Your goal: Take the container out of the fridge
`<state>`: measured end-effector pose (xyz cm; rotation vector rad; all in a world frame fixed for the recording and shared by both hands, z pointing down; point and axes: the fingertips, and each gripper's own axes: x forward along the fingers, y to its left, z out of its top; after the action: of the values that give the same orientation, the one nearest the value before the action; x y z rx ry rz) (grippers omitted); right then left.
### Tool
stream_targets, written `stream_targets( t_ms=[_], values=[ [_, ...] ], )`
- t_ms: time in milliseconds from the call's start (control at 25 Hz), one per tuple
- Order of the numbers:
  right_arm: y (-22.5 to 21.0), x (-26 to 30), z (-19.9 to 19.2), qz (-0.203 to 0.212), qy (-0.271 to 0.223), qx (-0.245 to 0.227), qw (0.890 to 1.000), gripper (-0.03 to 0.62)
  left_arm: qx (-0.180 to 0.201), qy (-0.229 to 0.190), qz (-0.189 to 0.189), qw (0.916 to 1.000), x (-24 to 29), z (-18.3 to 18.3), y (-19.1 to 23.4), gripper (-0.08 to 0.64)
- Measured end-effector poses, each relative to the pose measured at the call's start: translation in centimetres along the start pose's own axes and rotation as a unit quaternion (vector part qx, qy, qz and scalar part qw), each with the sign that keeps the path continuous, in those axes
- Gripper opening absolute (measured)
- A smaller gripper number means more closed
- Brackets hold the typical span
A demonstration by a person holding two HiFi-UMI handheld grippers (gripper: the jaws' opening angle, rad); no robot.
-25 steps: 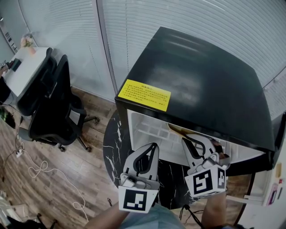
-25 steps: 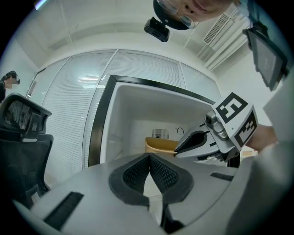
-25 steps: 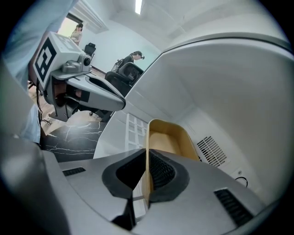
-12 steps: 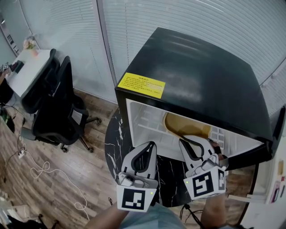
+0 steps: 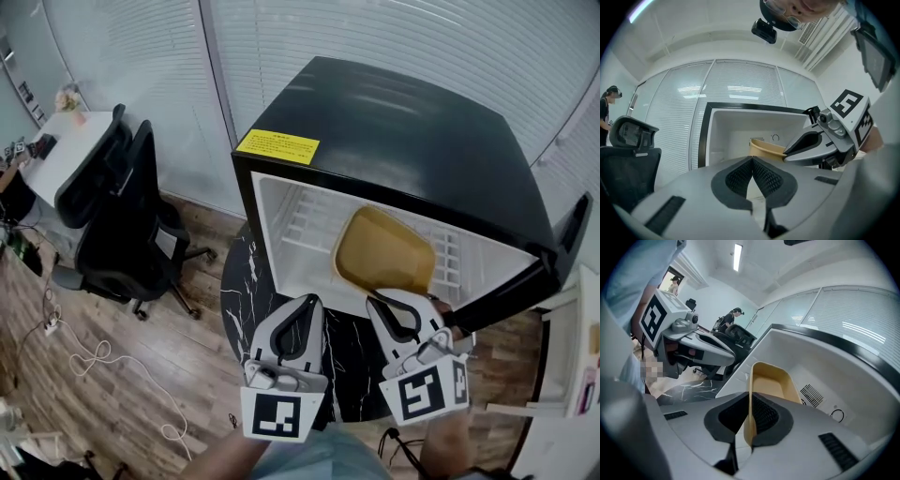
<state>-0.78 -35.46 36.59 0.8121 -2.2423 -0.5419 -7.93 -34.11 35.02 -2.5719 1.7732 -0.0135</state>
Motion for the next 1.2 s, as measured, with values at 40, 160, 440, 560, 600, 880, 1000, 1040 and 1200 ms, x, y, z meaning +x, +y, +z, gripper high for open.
stream_targets(
  t_ms=[40,160,440,560,600,880,1000,1040,1200],
  values=[
    [0.4,-0.7,0.0,-0.001,-0.005,0.003,1.000,0.029,0.002,-0.002,0.001,1.0000,-0.5,0.2,-0.5,0.014],
    [1.6,-3.3,0.2,-0.006,-0.018,0.009,1.000,0.029,0.009,-0.012,0.005,0.9999,-2.4,1.1,-2.0,0.014],
    [4.4,-9.6,1.6,-0.024,-0.053,0.022,0.998,0.029,0.020,-0.030,0.019,0.9992,-7.4,3.6,-5.2,0.014],
    [5.0,-12.3,2.1,-0.040,-0.070,0.027,0.996,0.029,0.032,-0.044,0.021,0.9983,-9.3,5.0,-6.6,0.014],
    [5.1,-13.3,2.3,-0.045,-0.079,0.033,0.995,0.029,0.033,-0.051,0.022,0.9979,-9.9,5.6,-7.1,0.014],
    [4.5,-19.7,5.0,-0.086,-0.140,0.063,0.984,0.029,0.047,-0.094,0.025,0.9942,-13.4,10.3,-10.0,0.014],
    [4.2,-21.9,5.9,-0.104,-0.165,0.073,0.978,0.029,0.056,-0.111,0.023,0.9920,-14.5,11.9,-11.1,0.014],
    [4.1,-22.5,6.1,-0.111,-0.171,0.077,0.976,0.029,0.061,-0.114,0.022,0.9914,-14.8,12.2,-11.4,0.014],
    [3.6,-24.1,6.4,-0.134,-0.192,0.091,0.968,0.029,0.074,-0.120,0.021,0.9898,-15.6,13.0,-12.4,0.014]
  ],
)
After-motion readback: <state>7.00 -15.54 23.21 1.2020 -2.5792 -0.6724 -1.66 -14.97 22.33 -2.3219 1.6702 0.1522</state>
